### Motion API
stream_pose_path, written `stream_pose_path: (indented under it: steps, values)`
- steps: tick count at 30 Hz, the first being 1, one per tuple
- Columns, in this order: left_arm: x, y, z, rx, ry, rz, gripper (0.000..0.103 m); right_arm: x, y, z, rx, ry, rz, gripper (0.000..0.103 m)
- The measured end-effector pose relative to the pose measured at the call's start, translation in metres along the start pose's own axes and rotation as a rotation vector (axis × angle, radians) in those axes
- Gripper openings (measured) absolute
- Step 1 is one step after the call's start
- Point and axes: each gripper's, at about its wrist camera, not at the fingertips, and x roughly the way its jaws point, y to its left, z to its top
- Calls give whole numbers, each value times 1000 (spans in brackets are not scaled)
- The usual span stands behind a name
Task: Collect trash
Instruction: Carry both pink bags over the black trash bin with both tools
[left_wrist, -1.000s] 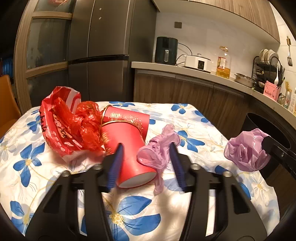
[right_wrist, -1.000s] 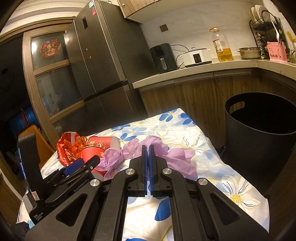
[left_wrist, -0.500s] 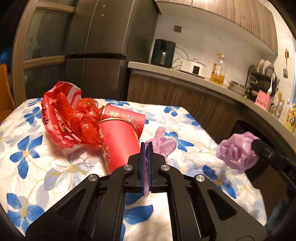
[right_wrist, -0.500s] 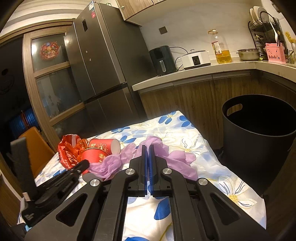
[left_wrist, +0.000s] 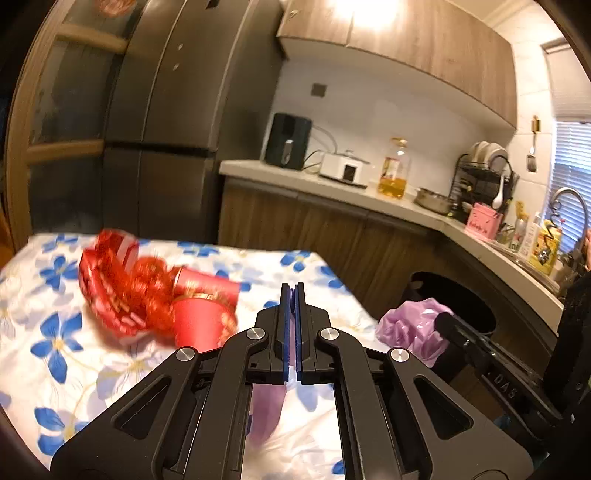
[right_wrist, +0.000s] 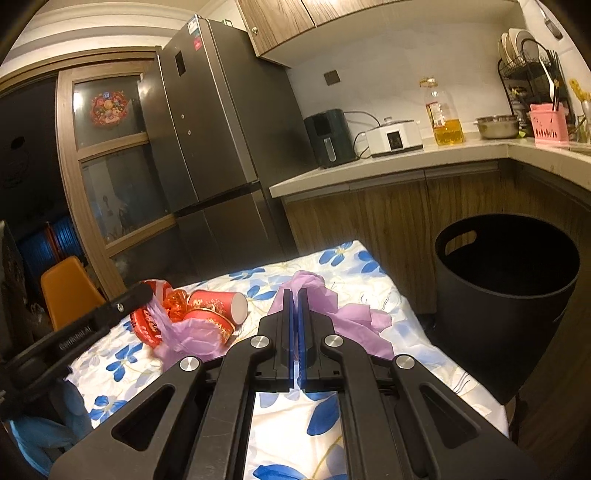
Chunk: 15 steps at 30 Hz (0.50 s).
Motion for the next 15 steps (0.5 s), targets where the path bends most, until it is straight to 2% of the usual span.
stream_pose_path:
  steps: [15]
  values:
    - [-3,-52,17,60,-37,-77,1,-37,-12,23,-34,-82,-43,3]
